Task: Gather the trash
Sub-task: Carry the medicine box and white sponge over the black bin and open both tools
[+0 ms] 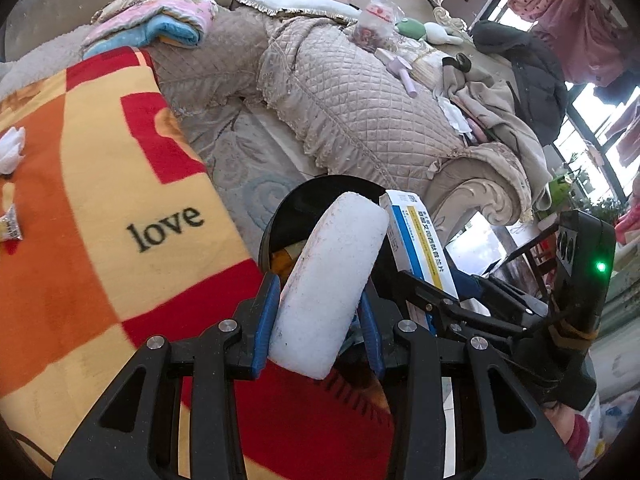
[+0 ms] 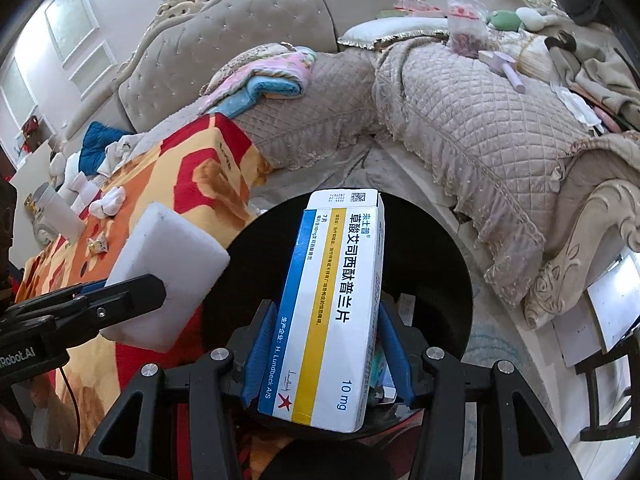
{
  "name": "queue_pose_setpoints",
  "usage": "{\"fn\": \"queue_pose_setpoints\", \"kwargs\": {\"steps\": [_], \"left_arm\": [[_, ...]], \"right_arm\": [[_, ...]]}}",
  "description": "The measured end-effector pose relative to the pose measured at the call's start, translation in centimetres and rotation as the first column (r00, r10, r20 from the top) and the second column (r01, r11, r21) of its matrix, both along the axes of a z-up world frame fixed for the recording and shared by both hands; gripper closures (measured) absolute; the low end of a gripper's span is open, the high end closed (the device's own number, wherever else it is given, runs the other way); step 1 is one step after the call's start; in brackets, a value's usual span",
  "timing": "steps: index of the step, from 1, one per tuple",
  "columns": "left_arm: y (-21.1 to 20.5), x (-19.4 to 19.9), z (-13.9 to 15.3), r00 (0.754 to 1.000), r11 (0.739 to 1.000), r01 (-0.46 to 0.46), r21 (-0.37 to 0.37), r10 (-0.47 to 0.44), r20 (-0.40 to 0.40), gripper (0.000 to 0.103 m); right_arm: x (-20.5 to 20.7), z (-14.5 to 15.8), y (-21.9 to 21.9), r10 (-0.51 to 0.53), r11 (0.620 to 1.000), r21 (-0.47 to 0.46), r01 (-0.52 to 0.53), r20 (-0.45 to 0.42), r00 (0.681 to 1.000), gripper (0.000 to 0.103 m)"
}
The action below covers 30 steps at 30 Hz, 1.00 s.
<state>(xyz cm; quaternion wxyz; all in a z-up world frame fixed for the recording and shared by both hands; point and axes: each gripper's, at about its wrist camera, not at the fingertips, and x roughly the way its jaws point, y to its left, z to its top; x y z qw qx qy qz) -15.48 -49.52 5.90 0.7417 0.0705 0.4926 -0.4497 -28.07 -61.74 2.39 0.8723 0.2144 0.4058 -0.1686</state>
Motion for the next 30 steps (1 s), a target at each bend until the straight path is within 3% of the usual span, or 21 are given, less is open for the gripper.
{"fn": "queue_pose_setpoints", "kwargs": {"steps": [16, 21, 24, 30], "left_arm": [[-1.6, 0.1, -1.0, 1.0, 1.0, 0.023, 0.006, -0.023, 0.02, 0.066], [-1.5, 0.0, -1.0, 0.999, 1.0, 0.028, 0.0, -0.028, 0.031, 0.061], [-1.2, 0.2, -1.0, 1.0, 1.0, 0.02, -0.007, -0.019, 0.02, 0.05], [-0.3, 0.7, -0.9, 1.0, 1.0, -0.003, -0.011, 0.003, 0.002, 0.049]], "right_arm": [[0.2, -1.8, -1.7, -0.033, 0.999, 0.026, 0.034, -0.037, 0.999, 0.053], [0.3, -2.1, -1.7, -0.041, 0.999, 0.018, 0.042, -0.057, 0.998, 0.05], [0.2, -2.2, -1.6, -0.041, 0.999, 0.018, 0.043, -0.066, 0.997, 0.049], [-0.2, -1.9, -1.5, -0.057, 0.998, 0.025, 0.059, -0.068, 0.996, 0.049]]}}
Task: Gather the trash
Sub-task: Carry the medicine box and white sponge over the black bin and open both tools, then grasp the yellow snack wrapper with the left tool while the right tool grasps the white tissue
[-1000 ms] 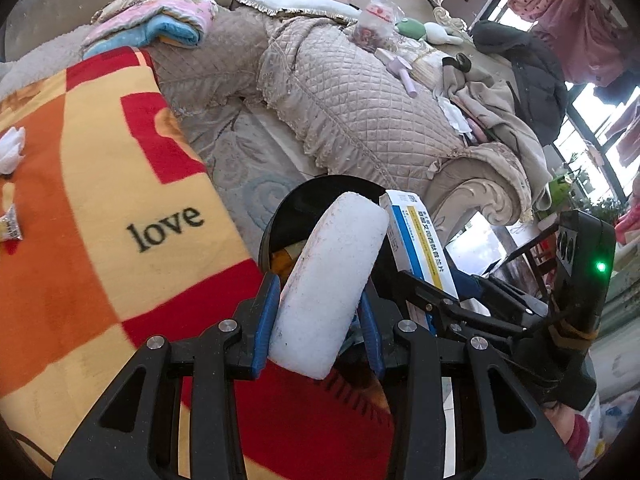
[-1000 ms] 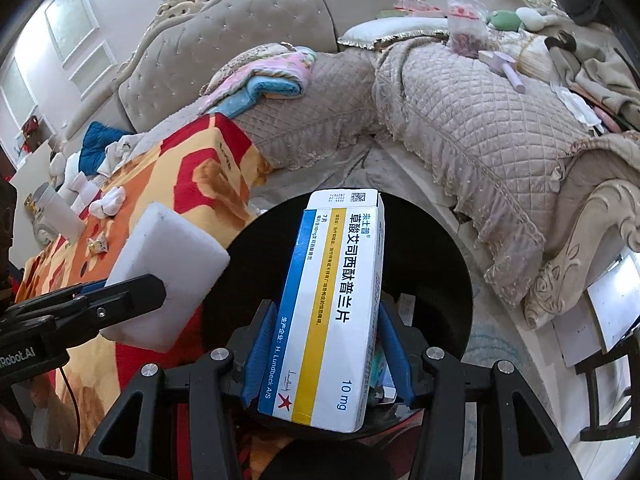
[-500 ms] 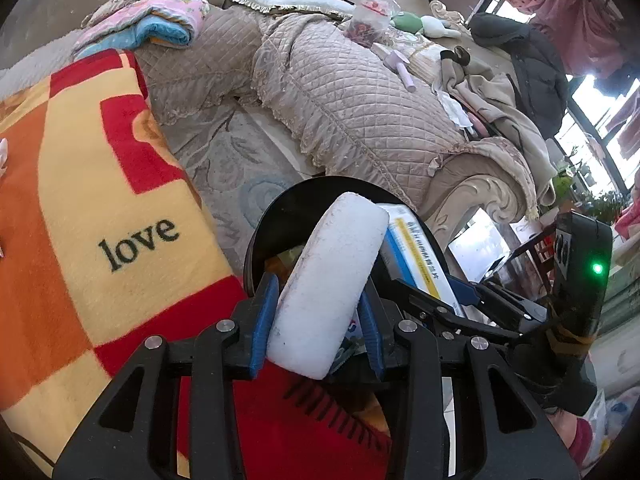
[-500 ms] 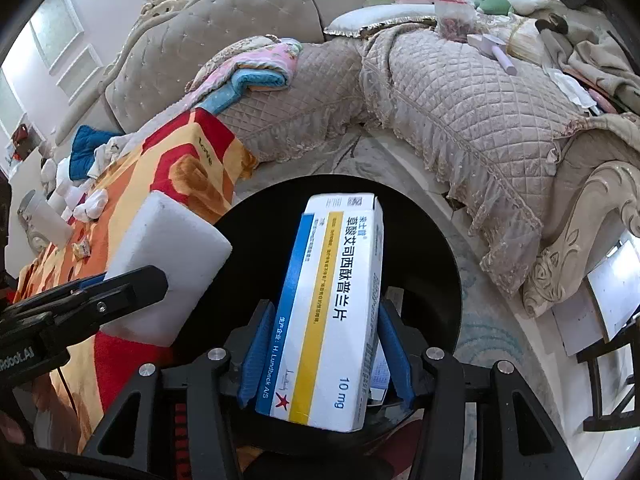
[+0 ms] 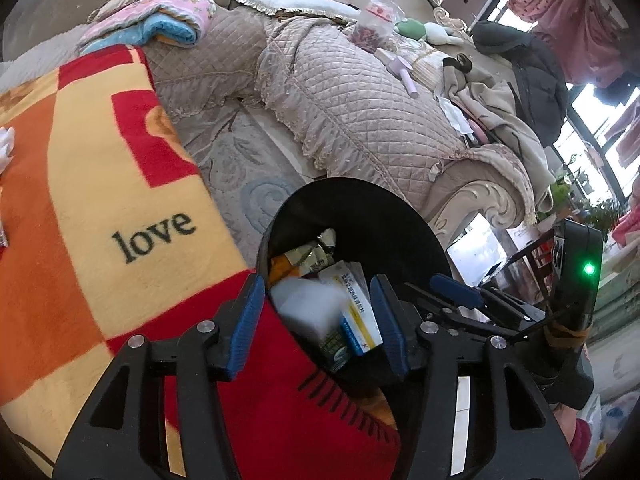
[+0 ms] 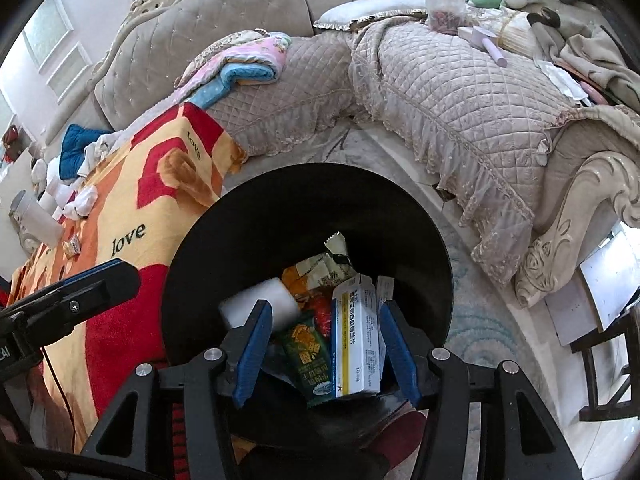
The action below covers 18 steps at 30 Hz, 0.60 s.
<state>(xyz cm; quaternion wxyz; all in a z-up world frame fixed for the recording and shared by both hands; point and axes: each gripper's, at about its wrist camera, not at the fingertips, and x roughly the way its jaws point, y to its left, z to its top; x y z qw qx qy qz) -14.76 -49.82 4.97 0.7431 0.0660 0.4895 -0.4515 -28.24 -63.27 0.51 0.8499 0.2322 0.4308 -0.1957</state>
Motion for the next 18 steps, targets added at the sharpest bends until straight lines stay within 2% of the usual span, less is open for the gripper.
{"fn": "queue_pose_setpoints", "kwargs": {"steps": [7, 10, 18], "left_arm": [[2.4, 0.5, 0.6, 0.999, 0.999, -0.037, 0.003, 0.037, 0.034, 0.049], [4.0, 1.4, 0.7, 0.996, 0.998, -0.068, 0.013, 0.067, 0.055, 0.049], [10.5, 5.7, 0.5, 0.976, 0.979, -0.201, 0.043, 0.196, 0.095, 0.049]], "right_arm": [[1.0, 1.0, 2.0, 0.043, 0.999, -0.003, -0.042, 0.021, 0.999, 0.048], [2.0, 1.4, 3.3, 0.077, 0.997, -0.005, -0.077, 0.029, 0.997, 0.043], [5.0, 1.7, 7.9, 0.207, 0.978, -0.009, -0.207, 0.028, 0.978, 0.042]]}}
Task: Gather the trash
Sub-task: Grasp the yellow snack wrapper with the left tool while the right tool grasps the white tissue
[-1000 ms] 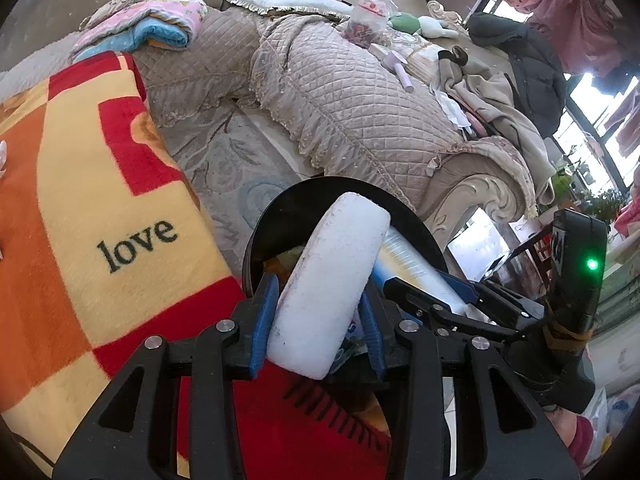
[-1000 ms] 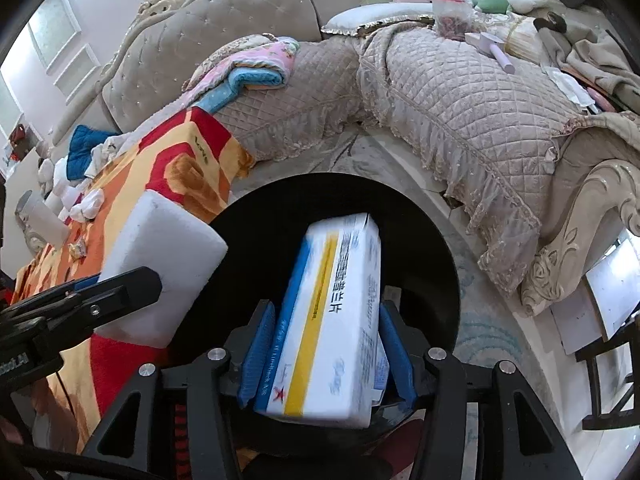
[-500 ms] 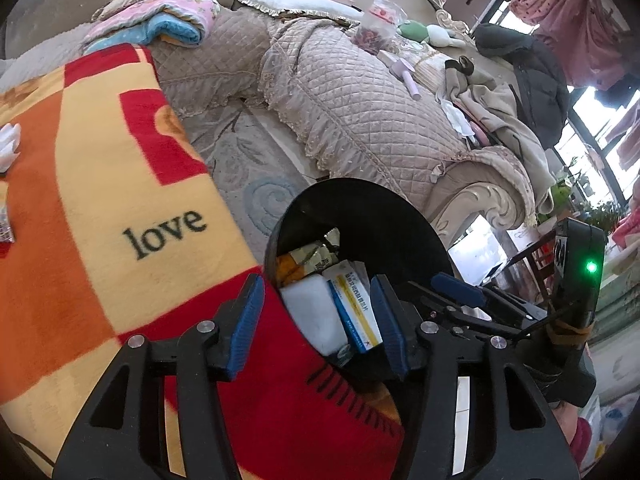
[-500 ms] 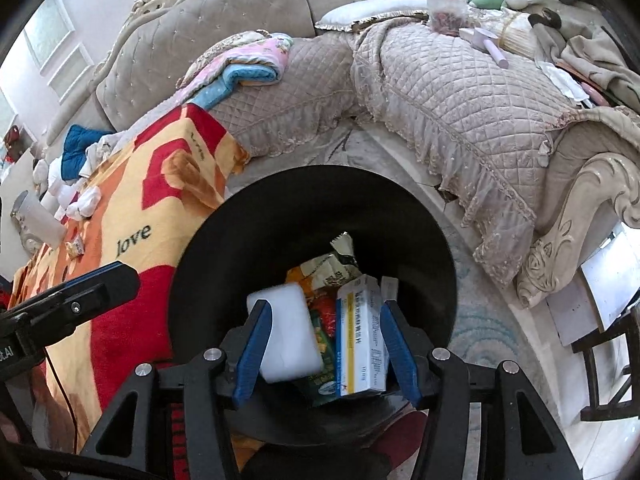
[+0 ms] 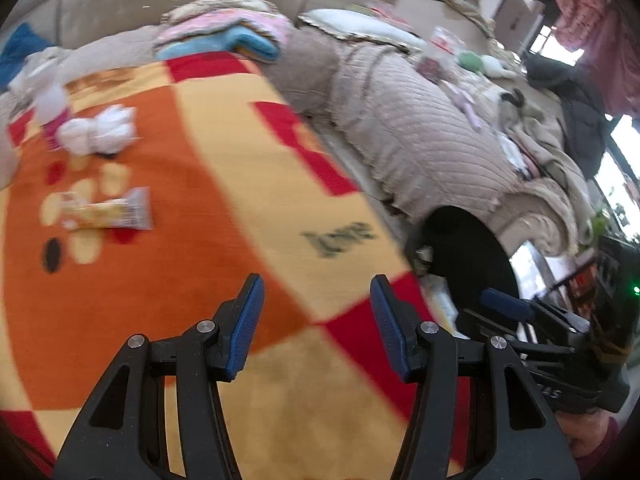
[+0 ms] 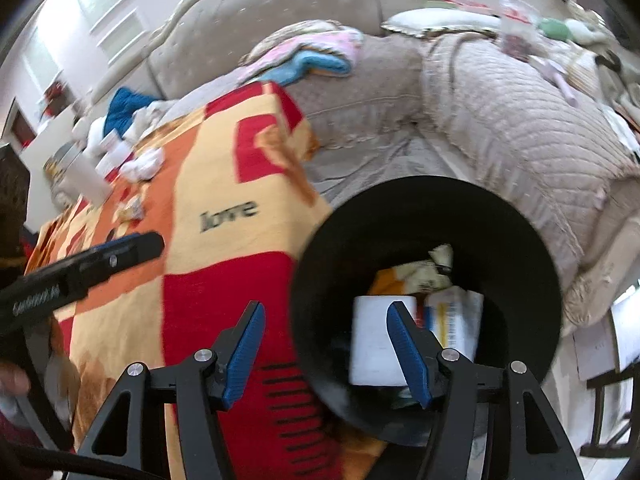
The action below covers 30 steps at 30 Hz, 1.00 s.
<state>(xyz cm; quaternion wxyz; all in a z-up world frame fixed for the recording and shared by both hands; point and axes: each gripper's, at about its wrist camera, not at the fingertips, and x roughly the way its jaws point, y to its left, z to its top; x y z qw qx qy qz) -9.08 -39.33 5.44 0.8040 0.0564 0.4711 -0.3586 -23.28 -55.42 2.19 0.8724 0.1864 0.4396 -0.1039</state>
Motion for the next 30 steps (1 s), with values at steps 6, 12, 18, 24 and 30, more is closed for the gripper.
{"fn": "queue_pose_setpoints", "kwargs": {"steps": [6, 12, 18, 24, 30], "left_arm": [[5.4, 4.0, -0.1, 0.994, 0.994, -0.103, 0.042, 0.102, 0.036, 0.049], [7.5, 8.0, 0.2, 0.994, 0.991, -0.069, 0.11, 0.059, 0.093, 0.049], [6.3, 10.0, -0.8, 0.982, 0.969, 0.128, 0.213, -0.154, 0.11, 0.049], [4.9, 10.8, -2.3, 0.944, 0.903, 0.246, 0.352, -0.305, 0.124, 0.049], [4.4, 13.0, -2.6, 0.956, 0.909, 0.228, 0.35, -0.277, 0.094, 0.05]], "right_arm": [[2.3, -0.4, 2.7, 0.072, 0.997, 0.007, -0.072, -0.011, 0.997, 0.041], [3.8, -0.2, 4.8, 0.135, 0.991, -0.005, -0.135, -0.013, 0.991, 0.041], [4.9, -0.5, 5.6, 0.166, 0.986, -0.005, -0.166, -0.027, 0.986, 0.04], [5.5, -0.6, 5.7, 0.171, 0.985, 0.0, -0.171, -0.037, 0.985, 0.04], [6.8, -0.4, 5.9, 0.184, 0.983, 0.008, -0.184, -0.03, 0.983, 0.039]]}}
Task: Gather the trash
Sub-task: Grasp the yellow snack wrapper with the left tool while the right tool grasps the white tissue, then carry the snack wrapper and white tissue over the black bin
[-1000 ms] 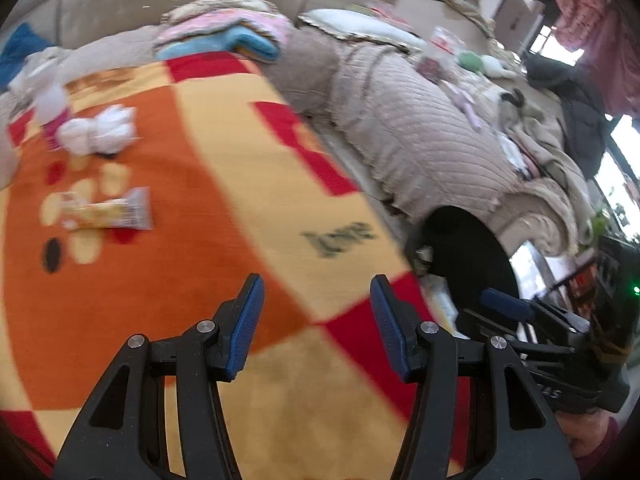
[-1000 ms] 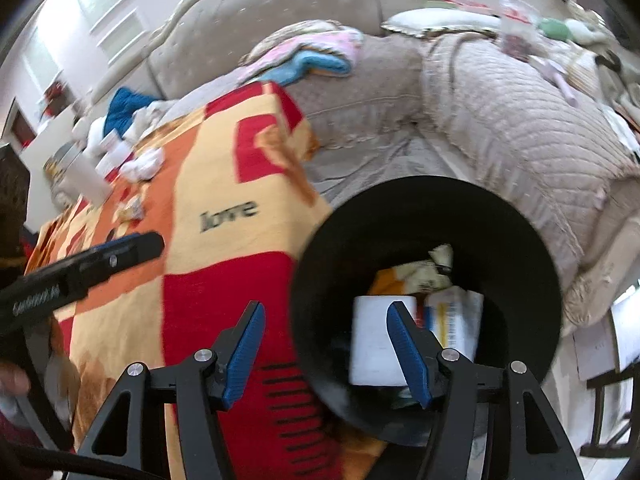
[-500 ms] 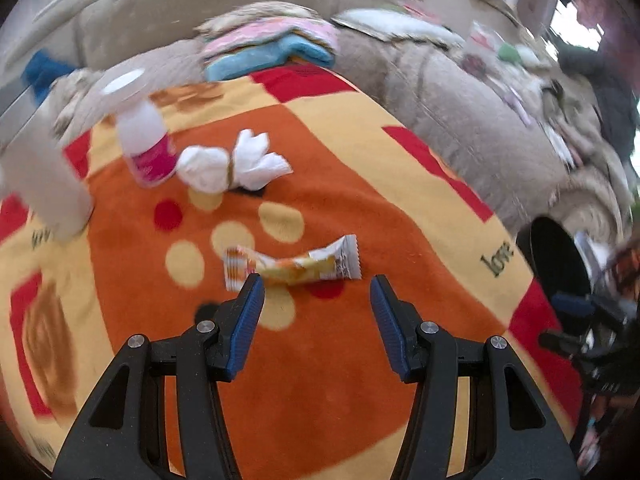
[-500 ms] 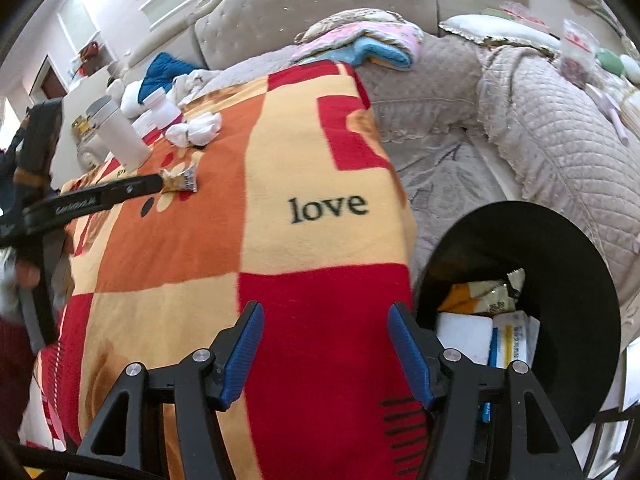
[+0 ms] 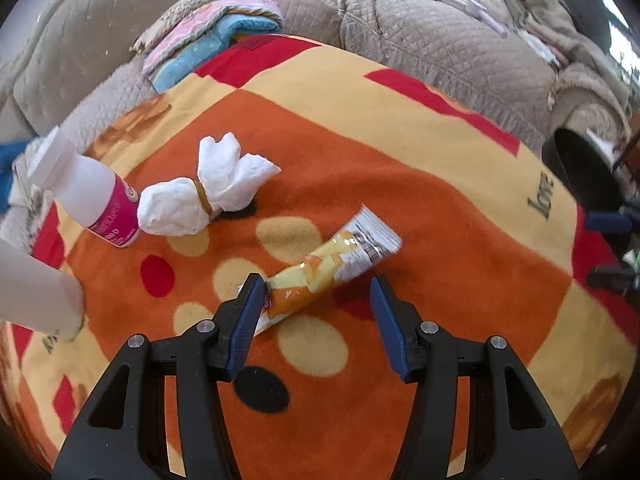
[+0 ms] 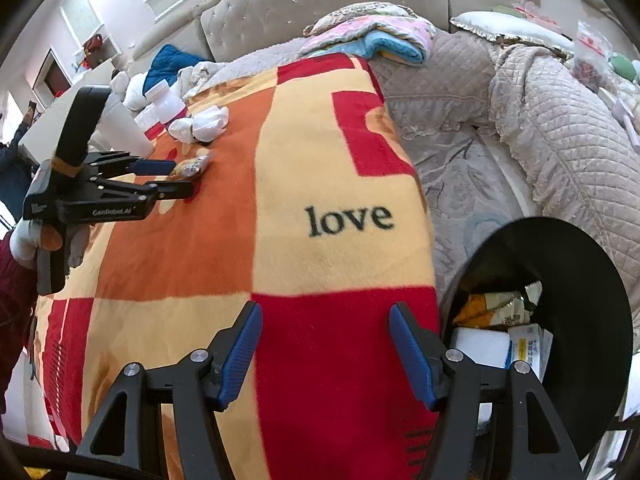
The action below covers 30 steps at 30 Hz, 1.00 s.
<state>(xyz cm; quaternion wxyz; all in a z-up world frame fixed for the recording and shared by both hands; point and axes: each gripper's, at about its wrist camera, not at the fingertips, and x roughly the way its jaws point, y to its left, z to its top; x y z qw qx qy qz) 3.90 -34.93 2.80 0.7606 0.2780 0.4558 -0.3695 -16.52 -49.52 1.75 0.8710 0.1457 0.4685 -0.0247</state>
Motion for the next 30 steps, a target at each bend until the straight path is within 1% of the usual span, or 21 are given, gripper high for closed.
{"fn": "queue_pose_setpoints", "kwargs": {"steps": [1, 2, 3, 4, 5, 6, 8, 10, 12, 14, 16, 20, 22, 25, 30], "left_arm": [[-0.1, 0.2, 0.0, 1.0, 1.0, -0.016, -0.004, 0.016, -0.006, 0.054], [0.0, 0.4, -0.2, 0.999, 0.999, -0.034, -0.008, 0.034, -0.01, 0.067], [0.2, 0.6, -0.3, 0.998, 0.998, -0.06, -0.009, 0.06, -0.009, 0.075], [0.5, 0.9, -0.3, 0.997, 0.997, -0.081, -0.019, 0.081, -0.018, 0.078], [1.1, 1.2, -0.1, 0.993, 0.993, -0.11, -0.051, 0.107, -0.051, 0.08], [1.6, 1.5, 0.1, 0.989, 0.989, -0.134, -0.066, 0.129, -0.073, 0.081], [3.1, 1.6, 0.9, 0.979, 0.978, -0.182, -0.106, 0.17, -0.112, 0.082], [4.5, 1.5, 1.8, 0.971, 0.966, -0.218, -0.139, 0.2, -0.131, 0.082], [6.4, 1.4, 2.7, 0.955, 0.946, -0.276, -0.168, 0.25, -0.161, 0.082], [8.2, 0.9, 3.4, 0.942, 0.927, -0.321, -0.194, 0.291, -0.17, 0.082], [10.2, 0.4, 3.8, 0.923, 0.902, -0.371, -0.221, 0.333, -0.19, 0.082], [13.8, -0.9, 4.0, 0.886, 0.85, -0.457, -0.262, 0.409, -0.219, 0.082], [15.0, -1.5, 4.0, 0.879, 0.839, -0.471, -0.272, 0.422, -0.222, 0.082], [16.3, -2.3, 4.0, 0.877, 0.836, -0.48, -0.267, 0.444, -0.186, 0.082], [18.0, -2.4, 2.8, 0.854, 0.813, -0.518, -0.266, 0.472, -0.22, 0.082]], "right_arm": [[0.3, 0.1, 0.1, 0.005, 1.0, 0.004, -0.005, 0.004, 1.0, 0.039], [0.6, 0.2, 0.3, 0.013, 1.0, 0.009, -0.013, 0.011, 1.0, 0.039], [0.9, 0.4, 0.5, 0.019, 1.0, 0.011, -0.019, 0.017, 1.0, 0.039], [1.3, 0.6, 0.7, 0.028, 1.0, 0.013, -0.028, 0.027, 0.999, 0.039], [1.6, 0.7, 0.9, 0.035, 0.999, 0.013, -0.035, 0.033, 0.999, 0.039], [2.1, 0.8, 1.2, 0.042, 0.999, 0.013, -0.043, 0.037, 0.998, 0.039], [3.1, 0.9, 1.7, 0.062, 0.998, 0.012, -0.062, 0.041, 0.997, 0.039], [4.4, 1.0, 2.4, 0.085, 0.996, 0.012, -0.086, 0.052, 0.995, 0.039], [5.8, 1.2, 3.2, 0.11, 0.994, 0.007, -0.111, 0.061, 0.992, 0.039], [7.7, 1.5, 4.5, 0.142, 0.99, 0.004, -0.143, 0.083, 0.986, 0.039], [9.9, 1.8, 5.7, 0.161, 0.987, -0.008, -0.161, 0.106, 0.981, 0.039], [14.9, 1.9, 8.0, 0.2, 0.98, -0.033, -0.198, 0.124, 0.972, 0.039], [17.8, 1.9, 9.3, 0.212, 0.977, -0.062, -0.205, 0.138, 0.968, 0.039], [21.2, 1.7, 10.3, 0.211, 0.976, -0.074, -0.202, 0.146, 0.966, 0.031], [25.7, 0.4, 11.3, 0.214, 0.976, -0.058, -0.208, 0.116, 0.97, 0.031]]}}
